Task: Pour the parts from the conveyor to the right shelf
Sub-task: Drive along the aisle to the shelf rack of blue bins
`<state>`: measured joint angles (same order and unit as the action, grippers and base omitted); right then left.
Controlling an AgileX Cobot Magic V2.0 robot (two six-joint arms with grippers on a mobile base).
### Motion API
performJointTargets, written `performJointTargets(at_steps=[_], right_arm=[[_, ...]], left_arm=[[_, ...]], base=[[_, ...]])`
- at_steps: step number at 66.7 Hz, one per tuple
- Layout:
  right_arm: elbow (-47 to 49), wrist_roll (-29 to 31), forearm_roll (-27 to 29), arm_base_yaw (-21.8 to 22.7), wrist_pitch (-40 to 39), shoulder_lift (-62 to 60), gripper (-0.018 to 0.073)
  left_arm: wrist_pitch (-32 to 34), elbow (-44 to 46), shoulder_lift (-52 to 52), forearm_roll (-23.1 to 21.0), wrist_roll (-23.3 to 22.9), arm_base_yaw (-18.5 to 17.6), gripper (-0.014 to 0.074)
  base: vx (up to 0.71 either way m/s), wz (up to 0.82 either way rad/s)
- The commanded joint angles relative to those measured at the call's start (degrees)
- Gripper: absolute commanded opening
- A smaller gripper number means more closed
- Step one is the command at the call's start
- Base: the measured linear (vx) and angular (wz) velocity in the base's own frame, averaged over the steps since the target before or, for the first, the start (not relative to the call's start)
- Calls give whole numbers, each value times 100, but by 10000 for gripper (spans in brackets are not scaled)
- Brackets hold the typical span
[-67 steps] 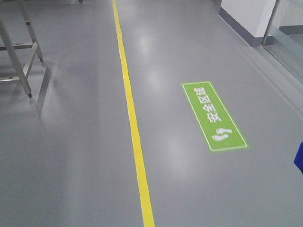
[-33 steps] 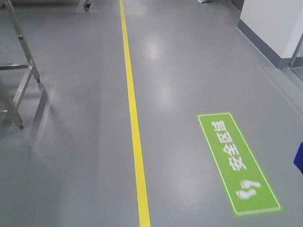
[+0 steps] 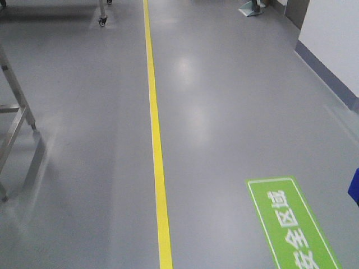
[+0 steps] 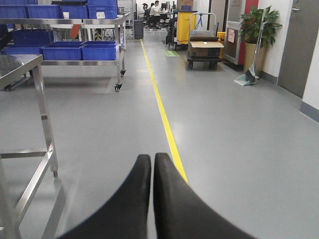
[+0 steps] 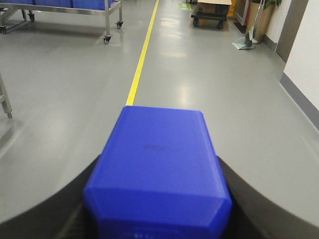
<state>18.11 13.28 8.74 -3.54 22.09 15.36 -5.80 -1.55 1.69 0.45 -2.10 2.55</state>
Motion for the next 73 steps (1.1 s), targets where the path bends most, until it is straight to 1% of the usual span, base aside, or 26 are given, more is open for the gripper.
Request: performJointTargets(at_steps=[1, 73], right_arm=[[170, 29, 3, 24, -448, 45, -5], [170, 29, 3, 24, -448, 45, -5]], left_arm=[[453, 112, 101, -45, -49, -30, -6], [453, 112, 101, -45, -49, -30, -6]], base=[[79, 2], [81, 8]])
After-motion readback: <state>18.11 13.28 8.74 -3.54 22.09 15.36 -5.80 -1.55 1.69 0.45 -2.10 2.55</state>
